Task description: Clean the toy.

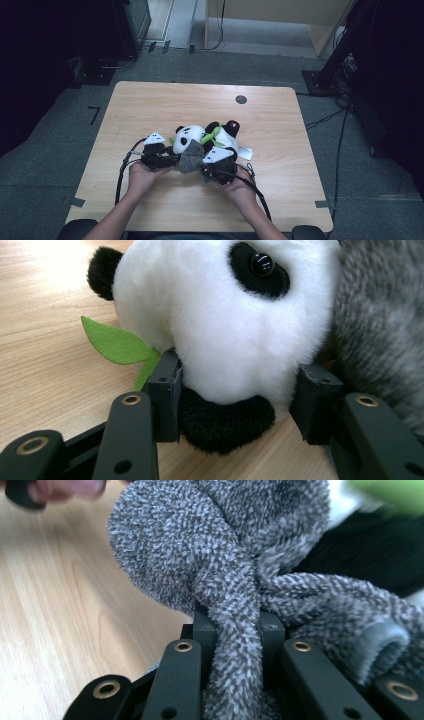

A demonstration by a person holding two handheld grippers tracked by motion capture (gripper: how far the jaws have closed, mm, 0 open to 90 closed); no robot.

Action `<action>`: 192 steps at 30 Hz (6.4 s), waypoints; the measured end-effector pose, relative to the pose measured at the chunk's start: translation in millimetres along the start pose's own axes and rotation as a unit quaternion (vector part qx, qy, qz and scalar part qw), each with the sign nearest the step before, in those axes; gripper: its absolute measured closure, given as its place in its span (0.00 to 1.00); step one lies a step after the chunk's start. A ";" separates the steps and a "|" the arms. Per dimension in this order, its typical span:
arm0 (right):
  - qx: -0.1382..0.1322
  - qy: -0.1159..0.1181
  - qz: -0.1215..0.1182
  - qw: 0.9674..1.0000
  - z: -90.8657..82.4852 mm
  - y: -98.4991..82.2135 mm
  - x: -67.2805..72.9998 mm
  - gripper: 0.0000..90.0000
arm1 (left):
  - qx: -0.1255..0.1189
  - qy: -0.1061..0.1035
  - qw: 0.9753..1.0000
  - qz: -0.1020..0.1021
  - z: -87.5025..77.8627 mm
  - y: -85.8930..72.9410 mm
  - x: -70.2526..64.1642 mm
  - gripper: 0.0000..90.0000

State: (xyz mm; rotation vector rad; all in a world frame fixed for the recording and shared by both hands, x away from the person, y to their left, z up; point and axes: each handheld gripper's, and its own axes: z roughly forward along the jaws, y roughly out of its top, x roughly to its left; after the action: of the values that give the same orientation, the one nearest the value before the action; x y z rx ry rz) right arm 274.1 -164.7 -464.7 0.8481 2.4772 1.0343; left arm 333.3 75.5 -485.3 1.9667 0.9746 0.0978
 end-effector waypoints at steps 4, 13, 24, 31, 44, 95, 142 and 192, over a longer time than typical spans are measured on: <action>0.042 0.000 -0.016 0.999 14.4 -9.7 6.0 0.87 | 0.000 0.000 1.000 0.000 0.0 0.0 -0.2 0.53; 0.069 0.034 0.009 0.997 20.2 -9.7 2.9 0.87 | -0.004 0.003 1.000 0.005 -0.3 0.3 -1.2 0.53; -0.031 0.053 0.010 0.998 -29.6 21.4 5.8 0.87 | -0.005 0.001 1.000 0.005 -0.2 0.2 -0.5 0.53; -0.101 0.017 0.021 0.995 -67.8 34.6 -10.4 0.87 | -0.006 0.001 1.000 0.004 0.1 0.3 -0.9 0.53; -0.034 -0.027 0.012 0.999 -33.1 17.9 -23.0 0.87 | -0.002 -0.001 1.000 0.004 0.3 0.3 -1.0 0.53; 0.009 -0.040 -0.006 0.999 -62.2 1.8 -33.9 0.87 | -0.002 -0.001 1.000 -0.004 0.7 1.3 -0.8 0.54; -0.052 -0.109 0.210 0.970 -82.2 -42.3 -182.0 0.86 | -0.001 0.010 1.000 0.025 3.2 3.4 0.6 0.52; 0.013 -0.134 0.289 0.948 -39.2 -101.8 -240.0 0.47 | 0.003 0.006 1.000 0.029 3.9 5.2 3.5 0.49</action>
State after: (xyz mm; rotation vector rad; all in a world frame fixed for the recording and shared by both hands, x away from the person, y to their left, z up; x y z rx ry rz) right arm 398.9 -394.8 -495.8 1.6658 2.0546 0.9693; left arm 340.5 73.8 -484.6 2.0023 0.9264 0.1384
